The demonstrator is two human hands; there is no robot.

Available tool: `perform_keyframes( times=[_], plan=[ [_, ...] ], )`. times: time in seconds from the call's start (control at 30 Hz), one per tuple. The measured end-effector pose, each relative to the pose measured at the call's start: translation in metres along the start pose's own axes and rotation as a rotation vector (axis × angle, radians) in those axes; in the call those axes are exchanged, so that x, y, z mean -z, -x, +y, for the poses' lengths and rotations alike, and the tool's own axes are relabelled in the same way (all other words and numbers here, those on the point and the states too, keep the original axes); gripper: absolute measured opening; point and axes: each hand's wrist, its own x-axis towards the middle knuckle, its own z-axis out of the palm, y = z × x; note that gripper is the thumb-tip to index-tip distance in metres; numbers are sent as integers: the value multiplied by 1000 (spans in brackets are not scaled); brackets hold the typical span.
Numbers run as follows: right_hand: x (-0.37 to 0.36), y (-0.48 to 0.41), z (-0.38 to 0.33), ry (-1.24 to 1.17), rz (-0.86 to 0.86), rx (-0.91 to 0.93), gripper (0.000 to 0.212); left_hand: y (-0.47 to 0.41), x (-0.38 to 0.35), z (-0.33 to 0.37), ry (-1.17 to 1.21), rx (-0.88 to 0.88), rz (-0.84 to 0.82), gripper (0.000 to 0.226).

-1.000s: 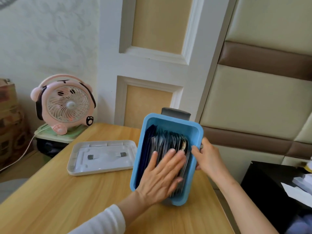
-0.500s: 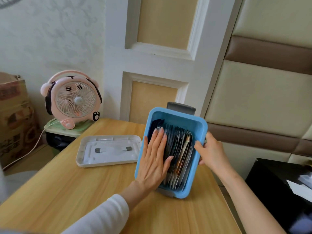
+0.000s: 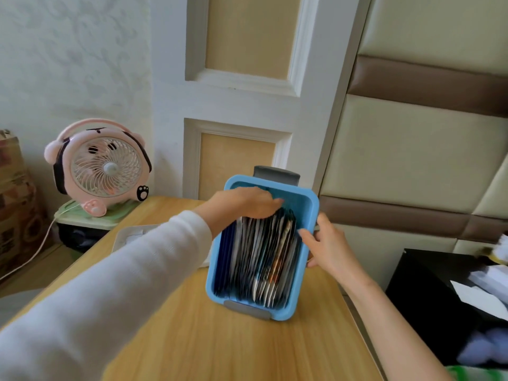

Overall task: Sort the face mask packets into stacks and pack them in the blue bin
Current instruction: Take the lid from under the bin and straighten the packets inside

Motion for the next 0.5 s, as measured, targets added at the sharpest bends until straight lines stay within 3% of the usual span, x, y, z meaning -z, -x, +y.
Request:
perform_keyframes(
  times=[0.17, 0.3, 0.4, 0.5],
  plan=[
    [-1, 7, 5, 19, -32, 12, 18, -6, -1, 4, 40, -67, -162, 38],
    [1, 8, 5, -52, -62, -20, 23, -9, -12, 17, -39, -191, -30, 40],
    [1, 10, 5, -75, -70, -23, 26, -15, -18, 16, -65, -167, -112, 43],
    [1, 11, 6, -88, -80, -25, 27, -15, -14, 23, -10, -154, 7, 42]
  ],
)
